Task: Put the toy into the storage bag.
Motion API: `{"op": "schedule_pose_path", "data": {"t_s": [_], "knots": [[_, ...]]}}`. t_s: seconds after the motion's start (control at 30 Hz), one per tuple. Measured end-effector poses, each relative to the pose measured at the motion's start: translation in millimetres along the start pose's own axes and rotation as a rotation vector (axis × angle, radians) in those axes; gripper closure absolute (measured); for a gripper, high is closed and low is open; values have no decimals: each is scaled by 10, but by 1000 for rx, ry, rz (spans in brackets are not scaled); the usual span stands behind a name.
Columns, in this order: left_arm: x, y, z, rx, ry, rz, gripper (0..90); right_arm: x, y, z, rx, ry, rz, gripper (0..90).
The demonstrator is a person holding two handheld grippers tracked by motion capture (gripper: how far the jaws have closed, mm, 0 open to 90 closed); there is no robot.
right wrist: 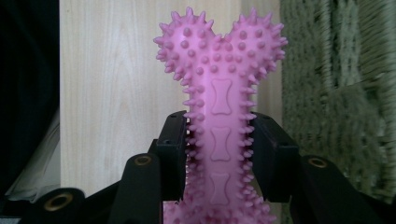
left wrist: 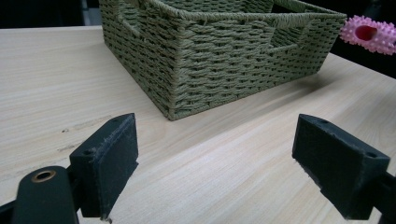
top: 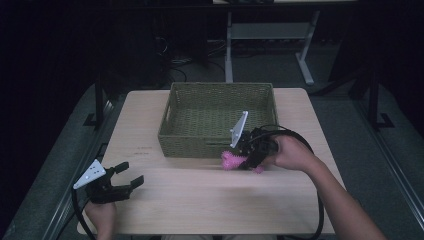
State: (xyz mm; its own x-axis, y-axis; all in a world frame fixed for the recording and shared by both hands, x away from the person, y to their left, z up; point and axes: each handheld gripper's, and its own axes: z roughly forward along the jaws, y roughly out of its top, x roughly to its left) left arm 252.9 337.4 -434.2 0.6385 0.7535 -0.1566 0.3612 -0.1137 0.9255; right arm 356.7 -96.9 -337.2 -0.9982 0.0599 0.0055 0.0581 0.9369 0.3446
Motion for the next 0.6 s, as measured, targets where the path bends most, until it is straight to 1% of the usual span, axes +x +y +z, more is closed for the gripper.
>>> {"op": "schedule_pose_path", "data": {"t_s": [0.1,0.13,0.27,0.37,0.5,0.6], "knots": [[1,0,-3,-1,0,1,138,-30,18,-19,1,7,5,584],[3,0,-3,-2,0,1,139,-61,40,-35,6,4,0,584],[3,0,-2,-3,-1,-1,139,-89,61,-60,0,9,2,584],[4,2,-1,-3,-1,0,138,-132,99,-103,16,1,-1,584],[7,2,0,-4,-2,-1,139,-169,121,-144,8,1,-3,584],[12,2,0,-5,0,-6,139,-208,151,-202,18,-12,-2,584]]}}
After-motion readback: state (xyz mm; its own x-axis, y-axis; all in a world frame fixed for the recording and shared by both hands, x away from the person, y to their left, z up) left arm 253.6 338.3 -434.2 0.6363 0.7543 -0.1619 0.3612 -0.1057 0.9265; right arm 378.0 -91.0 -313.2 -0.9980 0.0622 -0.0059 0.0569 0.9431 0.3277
